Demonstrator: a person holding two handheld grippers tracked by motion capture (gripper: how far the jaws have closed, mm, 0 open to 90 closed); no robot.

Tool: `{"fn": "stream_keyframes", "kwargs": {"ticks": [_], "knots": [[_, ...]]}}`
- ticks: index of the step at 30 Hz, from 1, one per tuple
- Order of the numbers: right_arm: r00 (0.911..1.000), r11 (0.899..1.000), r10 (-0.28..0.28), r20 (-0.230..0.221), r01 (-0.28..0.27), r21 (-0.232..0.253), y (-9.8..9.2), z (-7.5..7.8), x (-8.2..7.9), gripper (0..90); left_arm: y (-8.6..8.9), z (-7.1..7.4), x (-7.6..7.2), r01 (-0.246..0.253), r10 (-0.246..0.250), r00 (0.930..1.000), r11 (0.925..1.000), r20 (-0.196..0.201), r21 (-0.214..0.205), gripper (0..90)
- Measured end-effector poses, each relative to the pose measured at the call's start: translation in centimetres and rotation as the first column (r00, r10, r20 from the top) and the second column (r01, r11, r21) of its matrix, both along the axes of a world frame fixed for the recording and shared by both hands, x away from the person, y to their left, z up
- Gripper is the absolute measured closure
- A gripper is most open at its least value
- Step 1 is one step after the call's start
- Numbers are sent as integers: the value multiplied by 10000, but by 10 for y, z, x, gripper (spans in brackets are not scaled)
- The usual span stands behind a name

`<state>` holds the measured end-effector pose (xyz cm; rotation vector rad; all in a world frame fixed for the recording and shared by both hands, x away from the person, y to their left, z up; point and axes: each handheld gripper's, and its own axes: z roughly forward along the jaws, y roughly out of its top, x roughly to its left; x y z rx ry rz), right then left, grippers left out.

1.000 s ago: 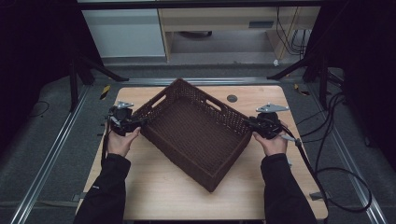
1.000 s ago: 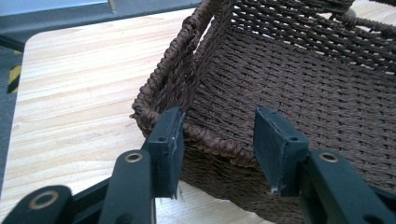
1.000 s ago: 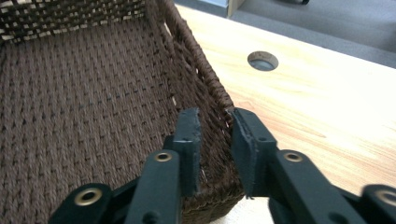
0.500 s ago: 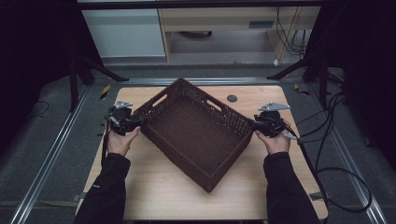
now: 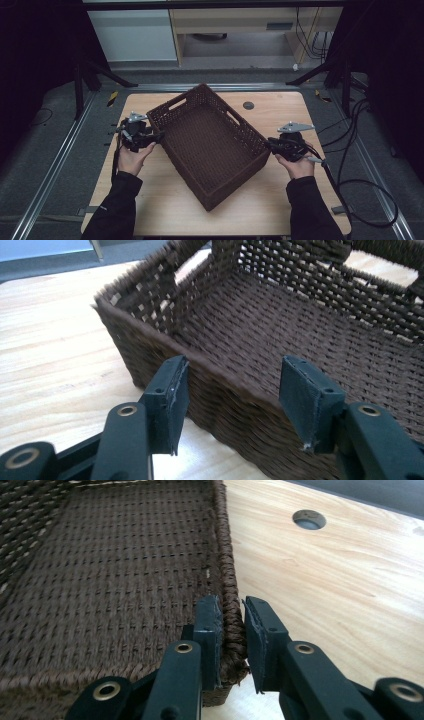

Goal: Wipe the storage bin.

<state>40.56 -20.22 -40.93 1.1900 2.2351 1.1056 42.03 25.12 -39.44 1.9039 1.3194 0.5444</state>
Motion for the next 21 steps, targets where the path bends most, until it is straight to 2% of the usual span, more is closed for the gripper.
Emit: {"fn": "stream_keyframes", "kwargs": {"ticks": [5, 7, 11, 13, 16, 19, 21], "knots": [[9999, 9998, 110, 134, -108, -135, 1, 4, -1, 741, -4, -5, 1, 116, -117, 9999, 9999, -53, -18, 450], [9996, 10000, 82, 262, -83, 43, 3, 7, 3, 737, -5, -6, 3, 135, -136, 9999, 9999, -67, -53, 468], [9987, 9998, 214, 458, -215, 21, 9, 11, 15, 740, -7, -10, 7, 192, -192, 9998, 9998, -40, 7, 512], [9989, 9997, 253, 390, -254, 30, 13, 11, 22, 750, -7, -10, 10, 168, -169, 9998, 9998, 54, 130, 518], [9993, 9994, 331, 176, -331, -34, 20, 9, 29, 784, -5, -11, 14, 137, -137, 9999, 9999, 12, 33, 527], [9985, 9984, 546, 7, -545, -115, 25, 5, 30, 823, -5, -10, 17, 40, -40, 10000, 10000, -91, -26, 533], [9985, 9983, 542, 91, -540, -227, 26, 4, 27, 829, -6, -9, 16, 25, -24, 10000, 9999, -72, 105, 533]]}}
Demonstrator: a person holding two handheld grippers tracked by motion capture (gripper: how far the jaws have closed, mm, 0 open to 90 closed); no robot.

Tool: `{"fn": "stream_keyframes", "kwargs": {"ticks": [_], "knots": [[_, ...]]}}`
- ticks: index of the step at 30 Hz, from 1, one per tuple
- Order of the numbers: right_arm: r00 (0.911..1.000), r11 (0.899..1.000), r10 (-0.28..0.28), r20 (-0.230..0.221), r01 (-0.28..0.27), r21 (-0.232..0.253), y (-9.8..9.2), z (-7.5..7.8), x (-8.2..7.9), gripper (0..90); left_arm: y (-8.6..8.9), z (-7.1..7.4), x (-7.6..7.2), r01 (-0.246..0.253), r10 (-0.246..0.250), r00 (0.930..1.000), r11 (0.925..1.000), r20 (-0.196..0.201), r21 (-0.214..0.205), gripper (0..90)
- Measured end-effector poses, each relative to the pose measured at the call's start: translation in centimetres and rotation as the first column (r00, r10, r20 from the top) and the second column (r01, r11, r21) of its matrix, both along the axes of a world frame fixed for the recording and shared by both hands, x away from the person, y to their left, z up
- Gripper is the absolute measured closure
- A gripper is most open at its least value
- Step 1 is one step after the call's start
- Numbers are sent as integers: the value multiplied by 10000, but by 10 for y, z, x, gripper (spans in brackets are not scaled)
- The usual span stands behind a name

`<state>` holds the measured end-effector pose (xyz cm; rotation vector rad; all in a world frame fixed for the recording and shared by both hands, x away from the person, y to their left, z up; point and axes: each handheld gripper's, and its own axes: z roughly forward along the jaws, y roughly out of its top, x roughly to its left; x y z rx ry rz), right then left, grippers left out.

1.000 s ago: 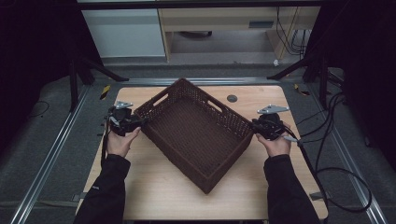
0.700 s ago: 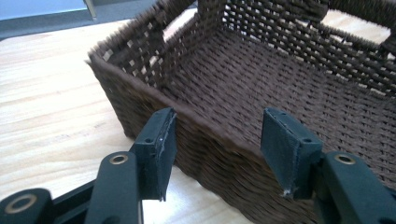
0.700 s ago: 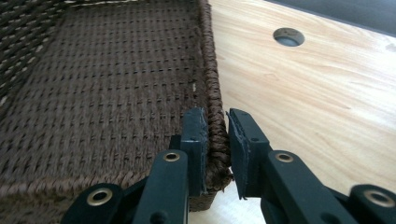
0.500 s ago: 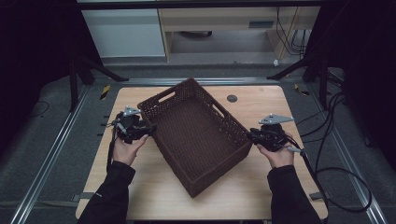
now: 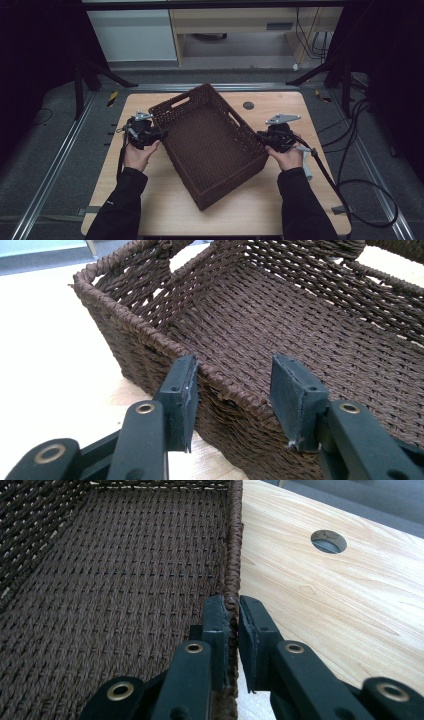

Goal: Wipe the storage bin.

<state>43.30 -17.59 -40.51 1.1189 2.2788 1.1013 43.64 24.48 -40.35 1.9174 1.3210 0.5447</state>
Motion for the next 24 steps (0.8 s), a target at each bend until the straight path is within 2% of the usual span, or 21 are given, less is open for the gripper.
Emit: {"fn": "stream_keyframes", "kwargs": {"ticks": [1, 5, 9, 13, 19, 24], "knots": [[10000, 10000, -15, 19, 15, -31, 0, 0, -1, 830, -1, 1, -2, 6, -6, 10000, 10000, 9, 96, 532], [9999, 9999, 141, 32, -140, -43, 0, -1, -13, 829, -3, 5, -15, 224, -223, 9997, 9997, 60, -87, 468], [9988, 9984, 458, -153, -453, 353, -3, -2, -28, 815, -9, 4, -28, 323, -324, 9994, 9994, 93, 95, 466], [9974, 9971, 686, -227, -678, 346, -2, 1, -36, 800, -12, 1, -29, 397, -397, 9992, 9992, -45, 71, 507], [9992, 9976, 391, 67, -394, 576, 0, 7, -25, 739, -10, -3, -20, 358, -360, 9993, 9991, -73, -232, 553], [9995, 9978, 291, 153, -300, 597, 12, 0, -12, 721, -11, -4, -9, 330, -329, 9994, 9995, 61, -32, 576]]}}
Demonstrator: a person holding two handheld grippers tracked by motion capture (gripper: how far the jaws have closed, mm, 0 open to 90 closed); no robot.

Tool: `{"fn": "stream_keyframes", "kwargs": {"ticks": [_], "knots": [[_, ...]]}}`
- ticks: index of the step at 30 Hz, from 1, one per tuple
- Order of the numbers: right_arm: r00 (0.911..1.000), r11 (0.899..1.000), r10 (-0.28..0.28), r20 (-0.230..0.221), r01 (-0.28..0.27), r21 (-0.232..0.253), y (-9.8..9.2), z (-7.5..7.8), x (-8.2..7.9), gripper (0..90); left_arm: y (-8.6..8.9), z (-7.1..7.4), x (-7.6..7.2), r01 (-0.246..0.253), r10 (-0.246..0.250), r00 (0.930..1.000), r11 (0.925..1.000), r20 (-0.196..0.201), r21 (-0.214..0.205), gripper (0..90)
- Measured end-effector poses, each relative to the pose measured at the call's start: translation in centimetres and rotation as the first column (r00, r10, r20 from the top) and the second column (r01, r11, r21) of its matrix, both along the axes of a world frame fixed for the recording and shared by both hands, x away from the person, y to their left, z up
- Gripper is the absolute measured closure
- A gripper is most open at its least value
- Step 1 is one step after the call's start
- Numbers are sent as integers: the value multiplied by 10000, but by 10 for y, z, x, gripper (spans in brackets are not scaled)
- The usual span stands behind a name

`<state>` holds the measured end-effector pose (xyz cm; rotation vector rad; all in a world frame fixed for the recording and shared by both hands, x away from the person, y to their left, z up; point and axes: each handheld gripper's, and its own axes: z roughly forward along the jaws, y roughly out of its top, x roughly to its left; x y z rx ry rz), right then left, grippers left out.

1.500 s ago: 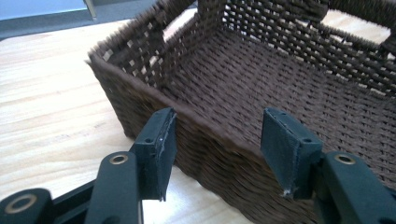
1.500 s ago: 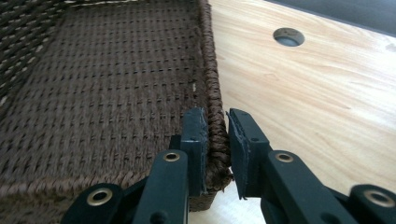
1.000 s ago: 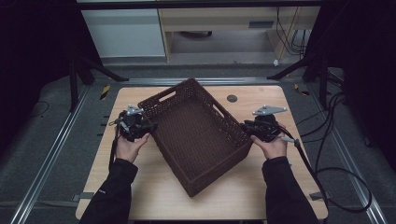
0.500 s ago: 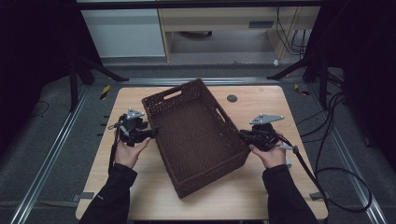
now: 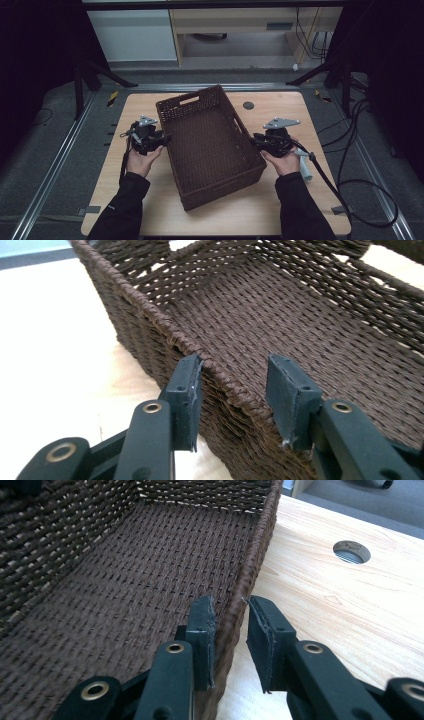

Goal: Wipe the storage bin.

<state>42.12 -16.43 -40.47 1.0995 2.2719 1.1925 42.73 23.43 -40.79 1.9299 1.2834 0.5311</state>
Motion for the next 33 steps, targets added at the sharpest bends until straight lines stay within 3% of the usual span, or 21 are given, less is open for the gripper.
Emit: {"fn": "stream_keyframes", "kwargs": {"ticks": [7, 12, 19, 20, 28, 33], "knots": [[10000, 10000, 80, -11, -80, 9, 7, -6, 3, 789, 2, -1, 4, 151, -151, 9999, 9998, -33, -100, 556], [9998, 9999, 132, 115, -130, -106, 8, -7, -8, 790, 3, 2, -12, 399, -399, 9991, 9992, 119, -42, 493], [9978, 9978, 658, -125, -657, 12, 9, -4, -27, 761, -1, 1, -29, 656, -655, 9978, 9978, -76, 133, 491], [9974, 9975, 703, -151, -703, 8, 9, -3, -28, 738, -2, 0, -29, 670, -667, 9977, 9974, -110, 248, 510], [9998, 9983, -6, 208, -6, 575, 3, 2, -17, 601, -1, -3, -19, 554, -553, 9982, 9985, -219, 31, 585], [9998, 9991, -15, 196, 6, 415, 13, -4, -8, 589, -2, -8, -7, 482, -479, 9988, 9985, -133, 257, 611]]}}
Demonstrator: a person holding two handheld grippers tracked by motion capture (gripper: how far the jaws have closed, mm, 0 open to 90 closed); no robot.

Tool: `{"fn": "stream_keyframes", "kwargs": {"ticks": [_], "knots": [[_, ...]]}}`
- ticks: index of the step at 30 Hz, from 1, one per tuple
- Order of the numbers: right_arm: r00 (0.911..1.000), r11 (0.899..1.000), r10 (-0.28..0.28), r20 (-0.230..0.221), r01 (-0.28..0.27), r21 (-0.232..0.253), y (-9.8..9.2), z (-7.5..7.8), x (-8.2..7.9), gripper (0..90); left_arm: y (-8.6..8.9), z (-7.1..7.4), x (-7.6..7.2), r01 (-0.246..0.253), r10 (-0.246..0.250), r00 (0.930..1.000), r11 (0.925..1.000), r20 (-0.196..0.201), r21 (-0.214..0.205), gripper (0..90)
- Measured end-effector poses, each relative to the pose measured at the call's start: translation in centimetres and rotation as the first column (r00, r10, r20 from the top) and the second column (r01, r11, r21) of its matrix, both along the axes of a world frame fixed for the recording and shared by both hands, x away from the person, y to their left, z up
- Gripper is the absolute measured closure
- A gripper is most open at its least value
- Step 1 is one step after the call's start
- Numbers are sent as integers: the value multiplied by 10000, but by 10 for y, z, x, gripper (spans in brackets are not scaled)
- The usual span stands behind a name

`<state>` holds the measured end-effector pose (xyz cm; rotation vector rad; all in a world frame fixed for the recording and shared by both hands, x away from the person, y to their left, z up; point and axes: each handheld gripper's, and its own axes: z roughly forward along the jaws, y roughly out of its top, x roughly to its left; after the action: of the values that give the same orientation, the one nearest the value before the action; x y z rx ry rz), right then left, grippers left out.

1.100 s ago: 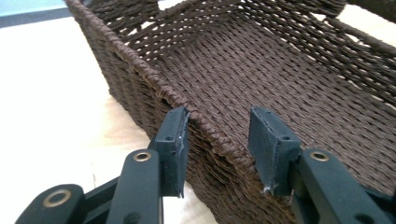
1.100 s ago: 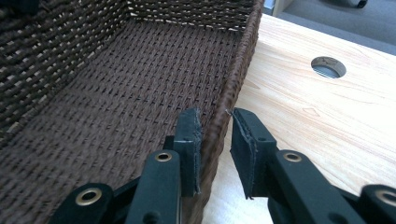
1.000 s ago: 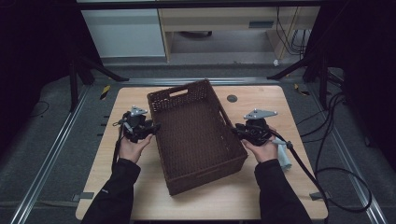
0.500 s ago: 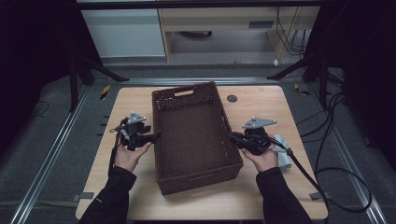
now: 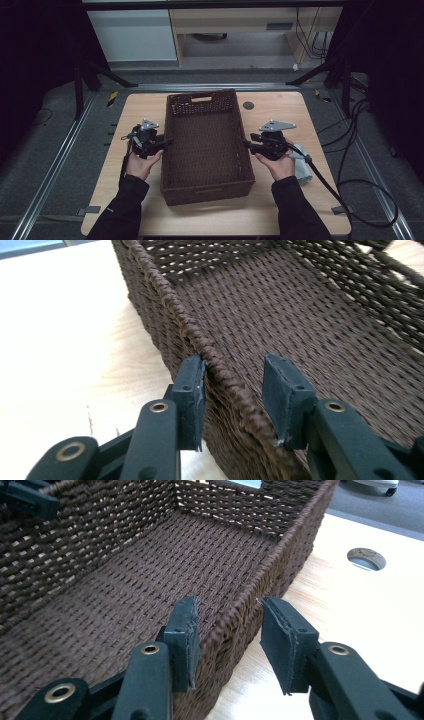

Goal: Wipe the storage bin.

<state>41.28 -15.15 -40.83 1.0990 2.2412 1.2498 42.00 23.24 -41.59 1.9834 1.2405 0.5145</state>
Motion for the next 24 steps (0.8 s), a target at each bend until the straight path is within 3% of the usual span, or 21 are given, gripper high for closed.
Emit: {"fn": "stream_keyframes", "kwargs": {"ticks": [3, 6, 15, 18, 24], "knots": [[9998, 10000, -14, -190, 13, -75, 5, -6, 4, 620, 1, -1, 0, -5, 5, 10000, 10000, 14, -62, 603], [9996, 9999, 126, -269, -125, 43, 7, -6, 1, 683, 0, 1, -4, 80, -79, 10000, 9998, -16, 169, 561], [9980, 9991, 412, -472, -417, -96, 11, -3, -17, 683, 4, 7, -20, 32, -39, 9998, 9991, 180, 426, 501], [9980, 9987, 479, -409, -485, -145, 13, -3, -22, 676, 2, 2, -20, 110, -102, 9999, 9982, -126, 585, 512], [9997, 9997, 228, -63, -228, 35, 2, 4, -23, 615, 2, -3, -21, 294, -278, 9992, 9977, -277, 612, 593]]}}
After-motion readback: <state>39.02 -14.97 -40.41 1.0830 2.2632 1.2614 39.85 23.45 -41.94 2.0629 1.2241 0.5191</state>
